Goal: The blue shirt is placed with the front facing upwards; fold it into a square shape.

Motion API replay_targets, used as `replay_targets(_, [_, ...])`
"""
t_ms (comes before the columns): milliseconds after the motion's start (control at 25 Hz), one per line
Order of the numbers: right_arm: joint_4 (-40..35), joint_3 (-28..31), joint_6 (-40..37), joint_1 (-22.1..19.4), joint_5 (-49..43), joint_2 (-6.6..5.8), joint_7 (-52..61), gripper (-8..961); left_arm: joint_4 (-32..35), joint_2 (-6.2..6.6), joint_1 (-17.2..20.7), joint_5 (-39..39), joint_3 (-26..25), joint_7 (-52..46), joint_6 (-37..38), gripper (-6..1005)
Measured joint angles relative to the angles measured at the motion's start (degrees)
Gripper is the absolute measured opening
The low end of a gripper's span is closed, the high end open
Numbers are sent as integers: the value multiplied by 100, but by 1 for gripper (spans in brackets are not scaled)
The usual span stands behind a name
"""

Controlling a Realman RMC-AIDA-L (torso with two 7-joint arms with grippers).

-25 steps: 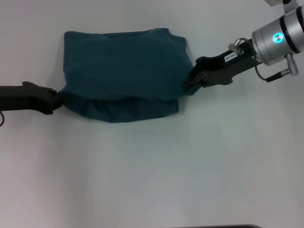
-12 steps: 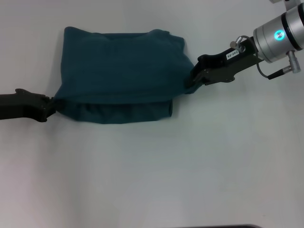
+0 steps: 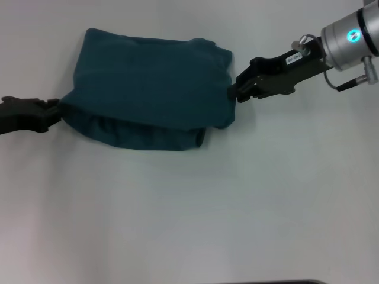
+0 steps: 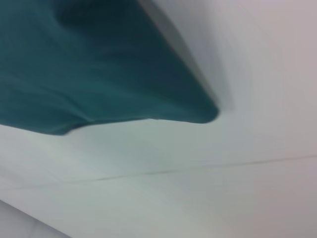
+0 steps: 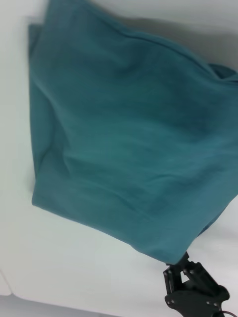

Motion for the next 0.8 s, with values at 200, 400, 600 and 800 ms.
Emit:
replay_targets(200, [-6,163,-30,-31,8,-211,-4,276,-273,34,86,-204,-276,35,181,151])
replay_targets(400, [-77,272,-23,-32,12,-304,-74,451,-484,25,204,-468,-390,144,398,352])
replay_targets(600, [-213,300,-34,-32,15,-309,-82,577,-505,22,196,-821,-443,-139,646,652])
replay_targets(800, [-546,301,-250,-26,41,-328,-96,596,-295,79,-255,-781,-294,-1585,839,796])
